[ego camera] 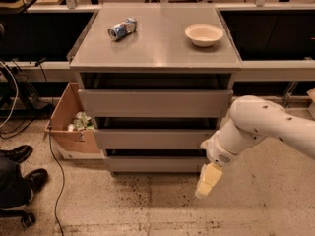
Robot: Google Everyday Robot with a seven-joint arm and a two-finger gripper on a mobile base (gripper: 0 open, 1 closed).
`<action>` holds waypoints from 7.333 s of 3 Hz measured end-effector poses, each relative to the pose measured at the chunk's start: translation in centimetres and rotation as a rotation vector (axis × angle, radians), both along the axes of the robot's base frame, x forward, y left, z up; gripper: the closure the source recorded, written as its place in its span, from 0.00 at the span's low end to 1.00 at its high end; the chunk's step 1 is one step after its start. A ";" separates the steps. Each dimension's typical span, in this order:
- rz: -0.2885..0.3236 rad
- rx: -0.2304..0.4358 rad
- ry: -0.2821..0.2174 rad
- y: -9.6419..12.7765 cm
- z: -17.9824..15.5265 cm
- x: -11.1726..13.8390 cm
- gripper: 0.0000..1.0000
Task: Open bottom drawer
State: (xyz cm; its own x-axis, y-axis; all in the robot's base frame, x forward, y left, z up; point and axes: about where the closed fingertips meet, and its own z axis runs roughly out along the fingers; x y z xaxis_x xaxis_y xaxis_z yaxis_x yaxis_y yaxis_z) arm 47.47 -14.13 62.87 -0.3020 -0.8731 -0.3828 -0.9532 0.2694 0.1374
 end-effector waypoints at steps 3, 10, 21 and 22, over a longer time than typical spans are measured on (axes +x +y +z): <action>-0.065 0.115 0.000 3.5 -10.2 2.9 0.00; -0.289 0.328 -0.096 10.9 -36.2 13.2 0.00; -0.273 0.254 -0.230 7.5 -43.3 26.9 0.47; -0.274 0.242 -0.192 7.2 -43.7 24.7 0.23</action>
Offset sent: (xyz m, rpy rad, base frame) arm 0.0355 0.0421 -0.1215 0.1975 0.0036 -0.1001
